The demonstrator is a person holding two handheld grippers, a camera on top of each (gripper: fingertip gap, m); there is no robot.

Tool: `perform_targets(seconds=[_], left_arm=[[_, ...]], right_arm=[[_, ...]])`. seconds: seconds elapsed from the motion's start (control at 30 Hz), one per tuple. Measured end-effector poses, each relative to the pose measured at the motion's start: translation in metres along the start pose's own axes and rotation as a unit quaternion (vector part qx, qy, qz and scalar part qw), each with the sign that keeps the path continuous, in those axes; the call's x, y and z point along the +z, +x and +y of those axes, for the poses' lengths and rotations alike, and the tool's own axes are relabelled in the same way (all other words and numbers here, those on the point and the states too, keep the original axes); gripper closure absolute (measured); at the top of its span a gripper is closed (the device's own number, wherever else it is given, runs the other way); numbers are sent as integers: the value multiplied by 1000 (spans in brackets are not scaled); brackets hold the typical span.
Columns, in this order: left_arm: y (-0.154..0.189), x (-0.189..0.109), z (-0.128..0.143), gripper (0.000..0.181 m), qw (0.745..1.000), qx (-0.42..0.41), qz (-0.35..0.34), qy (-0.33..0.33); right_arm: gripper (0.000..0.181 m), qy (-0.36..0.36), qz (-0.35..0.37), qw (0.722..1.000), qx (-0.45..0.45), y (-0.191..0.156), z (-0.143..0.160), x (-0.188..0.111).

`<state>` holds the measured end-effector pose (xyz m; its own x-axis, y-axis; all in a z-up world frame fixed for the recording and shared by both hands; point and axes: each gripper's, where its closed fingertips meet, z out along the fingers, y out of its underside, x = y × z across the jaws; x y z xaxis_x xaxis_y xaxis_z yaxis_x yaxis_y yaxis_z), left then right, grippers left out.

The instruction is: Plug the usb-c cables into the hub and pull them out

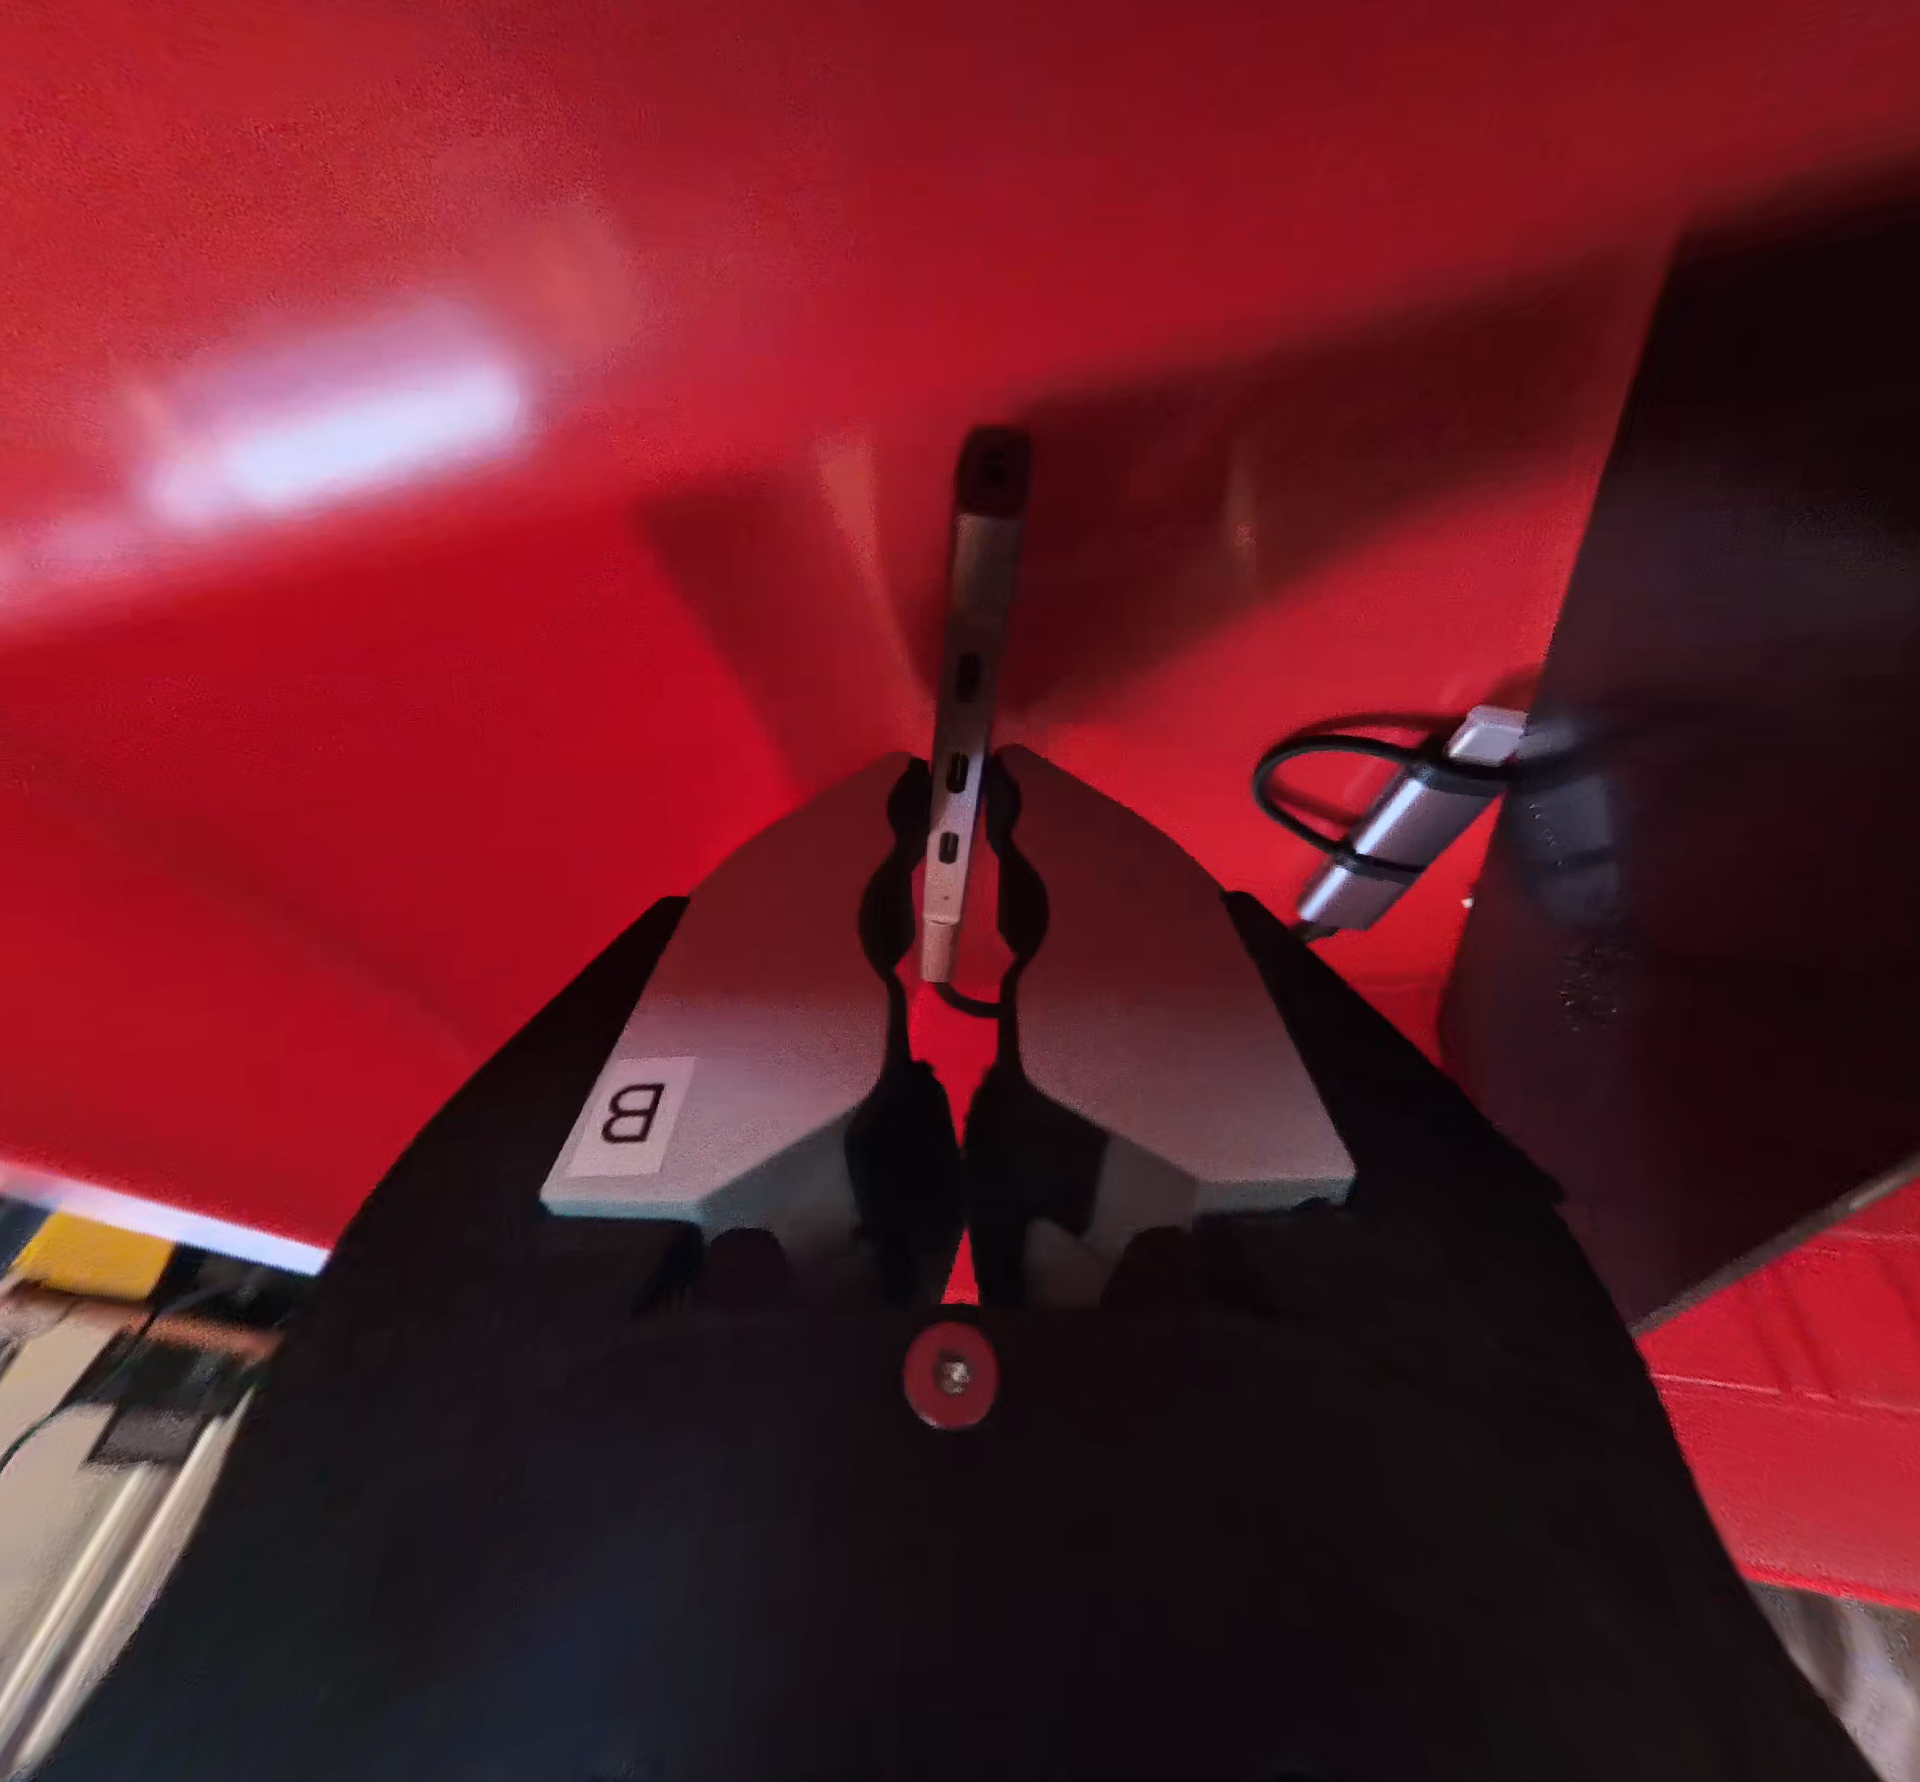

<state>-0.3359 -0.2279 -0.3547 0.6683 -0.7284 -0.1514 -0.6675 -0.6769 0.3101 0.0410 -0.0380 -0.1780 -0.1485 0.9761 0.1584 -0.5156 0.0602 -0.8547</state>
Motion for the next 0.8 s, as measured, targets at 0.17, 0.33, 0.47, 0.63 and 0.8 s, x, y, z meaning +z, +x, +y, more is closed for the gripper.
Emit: perform_targets(seconds=[0.17, 0.33, 0.47, 0.63, 0.8], left_arm=[[-19, -44, 22, 173, 986, -69, -153, -2], [-26, -137, 48, 173, 921, -141, -363, -3], [-11, -240, 60, 174, 804, -173, -569, -4], [25, -320, 6, 174, 714, -139, -681, 84], [52, -333, -74, 173, 703, -99, -682, 173]], right_arm=[[60, -8, -14, 1000, 20, -2, 2, 0], [73, -14, -35, 999, -10, -10, 4, -1], [75, -36, -49, 997, -36, -18, 11, 0], [83, -42, -59, 995, -75, -24, 13, -2], [179, -93, -122, 975, -162, -42, 30, -11]])
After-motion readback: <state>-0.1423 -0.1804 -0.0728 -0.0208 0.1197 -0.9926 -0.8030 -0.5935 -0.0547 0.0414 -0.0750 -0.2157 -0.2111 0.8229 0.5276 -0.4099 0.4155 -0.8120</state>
